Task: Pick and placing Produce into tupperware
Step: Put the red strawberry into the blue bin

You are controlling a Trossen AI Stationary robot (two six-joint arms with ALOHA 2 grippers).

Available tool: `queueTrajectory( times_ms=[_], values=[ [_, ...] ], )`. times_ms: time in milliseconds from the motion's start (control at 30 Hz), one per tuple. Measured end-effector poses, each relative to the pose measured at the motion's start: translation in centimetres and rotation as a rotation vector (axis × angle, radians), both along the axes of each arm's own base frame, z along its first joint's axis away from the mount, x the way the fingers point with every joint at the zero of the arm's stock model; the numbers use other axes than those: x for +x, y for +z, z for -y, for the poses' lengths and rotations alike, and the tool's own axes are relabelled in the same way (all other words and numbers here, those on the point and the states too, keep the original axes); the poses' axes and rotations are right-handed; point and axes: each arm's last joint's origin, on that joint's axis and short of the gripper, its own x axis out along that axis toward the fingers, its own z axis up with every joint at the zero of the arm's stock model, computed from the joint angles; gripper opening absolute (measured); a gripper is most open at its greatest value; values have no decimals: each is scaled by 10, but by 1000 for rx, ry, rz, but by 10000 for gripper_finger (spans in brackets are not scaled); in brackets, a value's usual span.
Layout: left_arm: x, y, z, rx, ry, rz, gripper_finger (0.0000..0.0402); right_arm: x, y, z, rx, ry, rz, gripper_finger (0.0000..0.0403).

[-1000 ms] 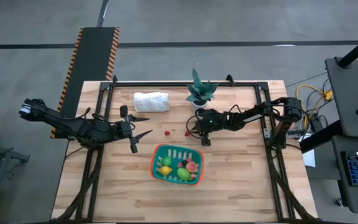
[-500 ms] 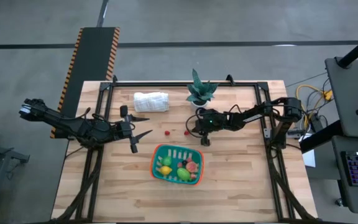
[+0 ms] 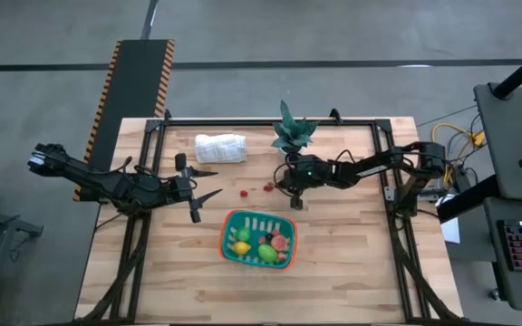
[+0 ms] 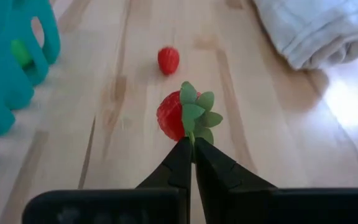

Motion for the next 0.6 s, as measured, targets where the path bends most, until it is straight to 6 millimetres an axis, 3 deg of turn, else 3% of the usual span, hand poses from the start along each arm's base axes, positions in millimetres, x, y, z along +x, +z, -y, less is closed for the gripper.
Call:
queueTrajectory(
  times_ms=[367,600],
  values=[
    [0,0,0,0,0,1,203,1,37,-2,-22,12,121,9],
    [0,0,0,2,0,0,202,4,66,-30,-38,107,195,9]
  ],
)
